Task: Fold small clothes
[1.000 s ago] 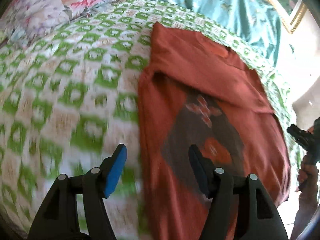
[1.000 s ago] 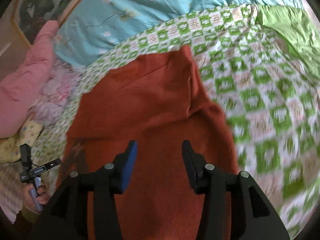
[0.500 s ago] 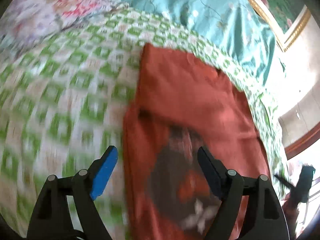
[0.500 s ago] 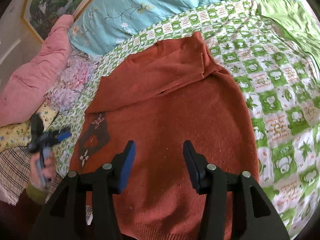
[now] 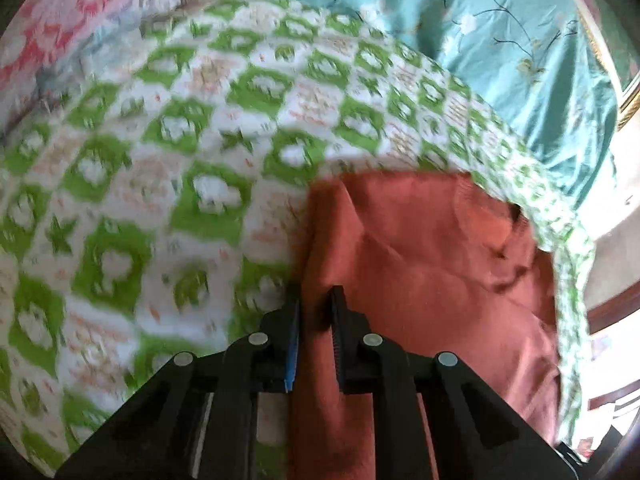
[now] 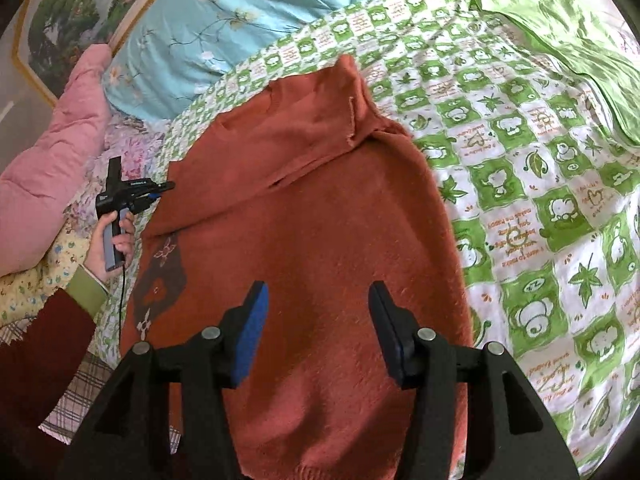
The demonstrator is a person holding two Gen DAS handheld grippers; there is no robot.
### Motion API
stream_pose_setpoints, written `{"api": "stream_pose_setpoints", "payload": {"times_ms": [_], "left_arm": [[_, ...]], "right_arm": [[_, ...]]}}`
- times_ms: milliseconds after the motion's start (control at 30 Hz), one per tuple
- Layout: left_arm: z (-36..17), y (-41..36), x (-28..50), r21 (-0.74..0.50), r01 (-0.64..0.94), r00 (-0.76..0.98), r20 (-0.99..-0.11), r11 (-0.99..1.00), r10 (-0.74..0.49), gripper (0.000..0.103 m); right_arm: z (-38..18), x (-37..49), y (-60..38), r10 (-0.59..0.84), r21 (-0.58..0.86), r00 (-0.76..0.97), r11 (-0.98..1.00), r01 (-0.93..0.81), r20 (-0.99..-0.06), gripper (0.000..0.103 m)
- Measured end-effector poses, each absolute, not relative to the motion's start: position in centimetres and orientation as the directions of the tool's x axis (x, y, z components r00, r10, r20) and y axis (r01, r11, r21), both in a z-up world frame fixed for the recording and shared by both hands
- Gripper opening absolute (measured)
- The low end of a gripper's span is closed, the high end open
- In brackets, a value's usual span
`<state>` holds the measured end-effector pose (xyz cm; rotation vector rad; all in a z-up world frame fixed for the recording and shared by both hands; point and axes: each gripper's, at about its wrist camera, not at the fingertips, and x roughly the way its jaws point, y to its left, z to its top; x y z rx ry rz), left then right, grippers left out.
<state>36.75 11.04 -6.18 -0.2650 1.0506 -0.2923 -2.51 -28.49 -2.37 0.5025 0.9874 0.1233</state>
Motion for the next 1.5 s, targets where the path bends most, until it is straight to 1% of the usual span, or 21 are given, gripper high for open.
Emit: {"api": "stream_pose_setpoints", "payload": {"times_ms": [33, 67, 167, 233, 300, 333, 367, 400, 467, 567, 667, 767, 867, 967, 1133, 1267, 1400, 1433, 1467, 1500], "left_arm": [[-5.9, 10.8, 36.8, -0.321, 0.109, 0.489, -0.806, 0.941, -0.332, 0.008], [-5.5, 10.8, 36.4, -0.297, 0.108, 0.518, -0.798, 0.949, -0.308, 0.006], [-5.0, 11.2, 35.0, -0.276, 0.087, 0.531, -0.8, 0.957, -0.279, 0.007], [-4.6, 11.5, 32.5, -0.258, 0.1, 0.52, -0.81, 0.961, -0.271, 0.015], [-3.9, 12.1, 28.5, -0.287, 0.134, 0.518, -0.796, 0.949, -0.314, 0.026], [-3.8, 12.4, 26.5, -0.305, 0.144, 0.506, -0.794, 0.941, -0.335, 0.039], [-3.6, 12.7, 23.7, -0.324, 0.156, 0.502, -0.788, 0.933, -0.358, 0.046], [-3.6, 13.0, 21.3, -0.336, 0.164, 0.502, -0.781, 0.927, -0.372, 0.048], [-3.8, 13.3, 17.4, -0.354, 0.173, 0.489, -0.779, 0.919, -0.392, 0.053], [-5.1, 14.5, 10.0, -0.401, 0.146, 0.446, -0.789, 0.904, -0.422, 0.055], [-6.4, 15.6, 4.9, -0.475, 0.089, 0.402, -0.787, 0.875, -0.468, 0.055], [-7.4, 16.6, 0.4, -0.52, 0.042, 0.39, -0.778, 0.853, -0.493, 0.056], [-7.9, 16.3, -2.1, -0.501, 0.061, 0.392, -0.783, 0.863, -0.482, 0.056], [-8.1, 15.3, -2.6, -0.474, 0.095, 0.377, -0.797, 0.875, -0.472, 0.059], [-8.6, 13.7, -3.0, -0.486, 0.137, 0.332, -0.799, 0.863, -0.502, 0.058], [-9.0, 12.9, -3.4, -0.483, 0.149, 0.325, -0.8, 0.863, -0.504, 0.058], [-9.6, 13.5, -3.4, -0.537, 0.133, 0.31, -0.776, 0.833, -0.55, 0.051], [-9.7, 13.7, -3.2, -0.551, 0.126, 0.309, -0.769, 0.825, -0.56, 0.047], [-9.7, 13.9, -3.0, -0.557, 0.124, 0.307, -0.766, 0.821, -0.565, 0.04], [-9.6, 14.0, -2.9, -0.557, 0.13, 0.305, -0.765, 0.82, -0.568, 0.035]], "right_arm": [[-2.4, -2.3, -28.6, 0.319, 0.457, 0.553, 0.88, 0.129, -0.77, 0.053], [-2.3, -2.2, -28.6, 0.315, 0.456, 0.556, 0.88, 0.132, -0.769, 0.053], [-1.8, -2.4, -28.8, 0.308, 0.457, 0.574, 0.88, 0.132, -0.758, 0.053], [-1.6, -2.7, -28.9, 0.304, 0.451, 0.575, 0.883, 0.128, -0.759, 0.053], [-1.6, -3.1, -29.3, 0.303, 0.451, 0.575, 0.883, 0.13, -0.76, 0.054], [-1.6, -3.4, -29.5, 0.301, 0.451, 0.576, 0.883, 0.134, -0.76, 0.057], [-1.7, -3.7, -29.7, 0.297, 0.45, 0.576, 0.882, 0.139, -0.761, 0.059], [-1.8, -4.1, -30.0, 0.292, 0.448, 0.578, 0.882, 0.145, -0.762, 0.061], [-1.9, -4.8, -30.7, 0.283, 0.445, 0.579, 0.882, 0.157, -0.765, 0.061], [-2.1, -6.0, -31.7, 0.277, 0.438, 0.57, 0.884, 0.165, -0.774, 0.061], [-2.2, -7.4, -32.2, 0.278, 0.434, 0.563, 0.886, 0.163, -0.778, 0.061], [-2.4, -8.7, -32.6, 0.295, 0.446, 0.55, 0.881, 0.161, -0.781, 0.061], [-2.7, -9.9, -32.9, 0.299, 0.439, 0.533, 0.885, 0.155, -0.792, 0.061], [-3.1, -11.0, -33.2, 0.307, 0.442, 0.519, 0.883, 0.157, -0.798, 0.061], [-3.8, -12.4, -32.9, 0.35, 0.473, 0.508, 0.871, 0.134, -0.787, 0.061], [-4.9, -13.0, -32.2, 0.413, 0.525, 0.505, 0.845, 0.098, -0.758, 0.061], [-5.1, -13.5, -32.0, 0.483, 0.568, 0.492, 0.823, 0.028, -0.724, 0.061], [-5.4, -13.5, -32.2, 0.501, 0.585, 0.494, 0.811, 0.02, -0.711, 0.057], [-5.7, -13.5, -32.4, 0.519, 0.607, 0.496, 0.795, 0.02, -0.696, 0.052], [-6.2, -13.4, -32.5, 0.536, 0.627, 0.492, 0.779, 0.026, -0.686, 0.039]]}}
